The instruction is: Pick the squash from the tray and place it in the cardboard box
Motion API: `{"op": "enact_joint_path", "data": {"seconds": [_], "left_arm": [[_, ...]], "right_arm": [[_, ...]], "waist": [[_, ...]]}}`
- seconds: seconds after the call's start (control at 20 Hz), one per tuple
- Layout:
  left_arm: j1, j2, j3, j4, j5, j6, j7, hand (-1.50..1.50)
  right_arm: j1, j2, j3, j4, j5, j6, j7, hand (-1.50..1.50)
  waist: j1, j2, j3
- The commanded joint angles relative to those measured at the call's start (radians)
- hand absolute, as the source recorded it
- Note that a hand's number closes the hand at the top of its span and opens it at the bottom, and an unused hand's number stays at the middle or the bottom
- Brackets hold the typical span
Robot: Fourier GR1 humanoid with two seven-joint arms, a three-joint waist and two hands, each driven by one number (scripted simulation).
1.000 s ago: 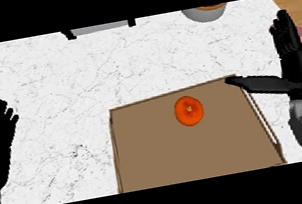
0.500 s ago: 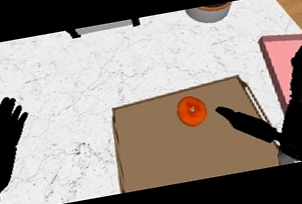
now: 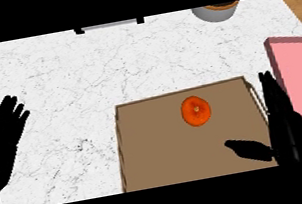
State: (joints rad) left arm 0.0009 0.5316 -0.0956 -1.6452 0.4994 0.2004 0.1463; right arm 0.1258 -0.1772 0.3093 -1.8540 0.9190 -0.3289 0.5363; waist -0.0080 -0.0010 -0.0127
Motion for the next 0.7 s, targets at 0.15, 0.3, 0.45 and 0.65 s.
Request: {"op": "enact_joint_path", "data": {"seconds": [0.15, 0.3, 0.45, 0.65], "left_arm": [[-0.011, -0.017, -0.027, -0.009, -0.008, -0.013, 0.004, 0.0], [-0.029, -0.004, 0.0, 0.01, 0.008, -0.027, 0.022, 0.0], [-0.004, -0.023, -0.004, 0.013, -0.001, -0.038, -0.008, 0.0], [-0.01, -0.017, 0.01, -0.008, -0.01, -0.018, 0.024, 0.0]], "right_arm": [[-0.163, 0.095, 0.103, -0.06, 0.149, 0.428, 0.475, -1.5], [-0.338, 0.172, 0.085, -0.052, 0.114, 0.593, 0.667, -1.5], [-0.372, 0.175, 0.127, -0.058, -0.008, 0.603, 0.822, -1.5], [-0.406, 0.176, 0.145, -0.012, -0.038, 0.593, 0.886, -1.5]], "waist": [[0.031, 0.0, 0.004], [0.032, 0.002, 0.009], [0.028, 0.001, 0.011], [0.021, -0.001, 0.012]]}}
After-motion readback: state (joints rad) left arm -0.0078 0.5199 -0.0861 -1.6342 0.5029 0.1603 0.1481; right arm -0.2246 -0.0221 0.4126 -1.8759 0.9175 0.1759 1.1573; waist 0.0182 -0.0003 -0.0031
